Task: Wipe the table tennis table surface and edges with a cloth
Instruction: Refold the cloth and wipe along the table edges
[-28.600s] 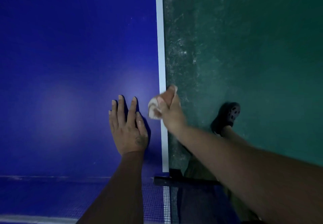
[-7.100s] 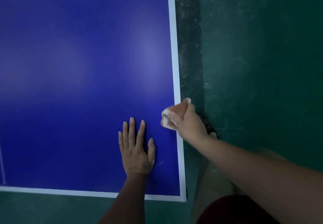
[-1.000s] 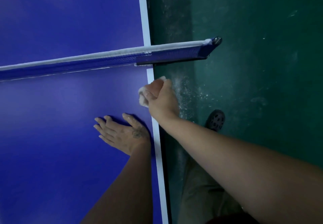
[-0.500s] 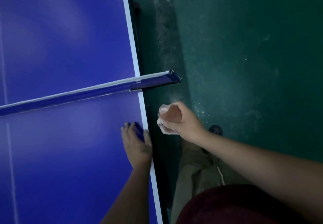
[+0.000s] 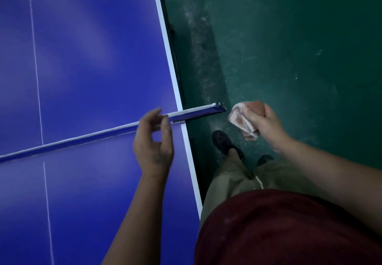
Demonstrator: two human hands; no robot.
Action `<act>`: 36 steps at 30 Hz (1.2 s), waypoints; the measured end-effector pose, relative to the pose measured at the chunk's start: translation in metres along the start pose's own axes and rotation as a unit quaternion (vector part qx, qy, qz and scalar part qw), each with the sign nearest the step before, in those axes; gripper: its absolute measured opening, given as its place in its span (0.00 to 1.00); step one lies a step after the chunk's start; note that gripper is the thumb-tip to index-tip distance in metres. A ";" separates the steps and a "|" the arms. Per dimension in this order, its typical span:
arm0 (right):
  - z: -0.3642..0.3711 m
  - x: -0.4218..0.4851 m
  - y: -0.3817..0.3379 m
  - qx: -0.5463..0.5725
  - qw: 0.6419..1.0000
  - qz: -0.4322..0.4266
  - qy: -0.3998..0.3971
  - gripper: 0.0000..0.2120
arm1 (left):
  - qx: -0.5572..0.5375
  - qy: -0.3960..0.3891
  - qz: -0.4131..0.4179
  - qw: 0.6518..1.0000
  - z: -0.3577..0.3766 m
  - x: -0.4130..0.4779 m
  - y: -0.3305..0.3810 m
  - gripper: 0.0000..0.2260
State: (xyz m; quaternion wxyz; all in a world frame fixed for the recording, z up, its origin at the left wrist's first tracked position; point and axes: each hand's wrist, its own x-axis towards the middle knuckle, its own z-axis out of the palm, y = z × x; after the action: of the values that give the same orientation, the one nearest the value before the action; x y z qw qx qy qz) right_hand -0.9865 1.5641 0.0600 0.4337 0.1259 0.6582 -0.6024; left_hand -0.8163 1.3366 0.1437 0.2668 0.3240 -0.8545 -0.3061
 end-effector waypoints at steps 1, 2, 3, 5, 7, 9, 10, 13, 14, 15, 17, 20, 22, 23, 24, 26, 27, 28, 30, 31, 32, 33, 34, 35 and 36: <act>0.002 0.003 -0.011 -0.006 1.000 -0.013 0.009 0.20 | -0.001 0.002 0.002 1.000 0.000 0.024 -0.004 0.10; 0.005 0.007 -0.021 -0.012 0.999 -0.026 0.019 0.18 | 0.001 -0.003 -0.004 1.000 0.002 0.048 -0.008 0.09; 0.009 0.012 -0.030 -0.018 0.999 -0.040 0.030 0.16 | 0.005 -0.010 -0.019 1.000 0.007 0.073 -0.015 0.09; 0.017 0.024 -0.047 -0.042 0.996 -0.067 0.047 0.17 | 0.010 -0.028 -0.055 0.998 0.021 0.116 -0.030 0.09; 0.029 0.038 -0.062 -0.076 0.992 -0.082 0.056 0.18 | 0.016 -0.051 -0.084 0.995 0.041 0.155 -0.052 0.11; 0.044 0.051 -0.075 -0.119 0.988 -0.085 0.057 0.21 | 0.030 -0.077 -0.103 0.991 0.063 0.186 -0.077 0.13; 0.052 0.056 -0.080 -0.146 0.984 -0.084 0.056 0.22 | 0.043 -0.094 -0.106 0.989 0.074 0.198 -0.091 0.14; 0.079 0.080 -0.093 -0.229 0.972 -0.048 0.033 0.25 | 0.109 -0.154 -0.121 0.975 0.104 0.226 -0.136 0.19; 0.088 0.088 -0.094 -0.247 0.968 -0.032 0.021 0.24 | 0.130 -0.168 -0.127 0.969 0.111 0.230 -0.149 0.22; 0.096 0.096 -0.095 -0.260 0.966 -0.017 0.008 0.22 | 0.149 -0.177 -0.127 0.965 0.117 0.233 -0.161 0.23; 0.115 0.115 -0.094 -0.276 0.961 0.016 -0.023 0.22 | 0.191 -0.183 -0.124 0.956 0.127 0.239 -0.185 0.26; 0.143 0.145 -0.086 -0.316 0.945 0.052 -0.067 0.28 | 0.251 -0.169 -0.116 0.946 0.137 0.240 -0.209 0.28; 0.162 0.162 -0.077 -0.340 0.934 0.067 -0.090 0.29 | 0.279 -0.150 -0.091 0.944 0.141 0.235 -0.217 0.28; 0.170 0.170 -0.071 -0.346 0.930 0.071 -0.097 0.30 | 0.289 -0.140 -0.078 0.944 0.144 0.232 -0.221 0.28; 0.178 0.176 -0.064 -0.353 0.927 0.075 -0.103 0.30 | 0.295 -0.128 -0.069 0.944 0.145 0.229 -0.225 0.28; 0.193 0.187 -0.052 -0.373 0.917 0.080 -0.116 0.31 | 0.297 -0.107 -0.059 0.947 0.150 0.228 -0.230 0.28; 0.201 0.192 -0.048 -0.384 0.912 0.083 -0.120 0.32 | 0.298 -0.102 -0.057 0.948 0.152 0.229 -0.232 0.28; 0.211 0.195 -0.045 -0.389 0.909 0.090 -0.122 0.34 | 0.299 -0.101 -0.055 0.947 0.152 0.230 -0.234 0.28; 0.229 0.198 -0.040 -0.373 0.916 0.104 -0.109 0.38 | 0.297 -0.096 -0.049 0.949 0.153 0.229 -0.234 0.27; 0.238 0.199 -0.039 -0.358 0.923 0.108 -0.094 0.39 | 0.294 -0.093 -0.048 0.950 0.152 0.229 -0.235 0.27; 0.246 0.199 -0.039 -0.347 0.929 0.109 -0.075 0.40 | 0.291 -0.089 -0.045 0.952 0.152 0.229 -0.235 0.26; 0.252 0.200 -0.040 -0.343 0.932 0.106 -0.057 0.39 | 0.286 -0.085 -0.044 0.953 0.152 0.229 -0.236 0.26; 0.257 0.201 -0.043 -0.341 0.933 0.103 -0.043 0.39 | 0.280 -0.079 -0.043 0.956 0.152 0.229 -0.237 0.25; 0.262 0.205 -0.048 -0.341 0.934 0.101 -0.033 0.39 | 0.275 -0.075 -0.044 0.958 0.152 0.229 -0.238 0.25; 0.267 0.213 -0.057 -0.340 0.935 0.099 -0.025 0.38 | 0.271 -0.072 -0.047 0.959 0.152 0.230 -0.240 0.25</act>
State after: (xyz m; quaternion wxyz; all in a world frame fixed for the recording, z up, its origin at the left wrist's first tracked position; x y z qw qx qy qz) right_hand -1.0397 1.2337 -0.0281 0.5248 0.0204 0.7966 -0.2994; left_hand -0.9705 1.0803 -0.0658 0.0921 0.4010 -0.9062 -0.0979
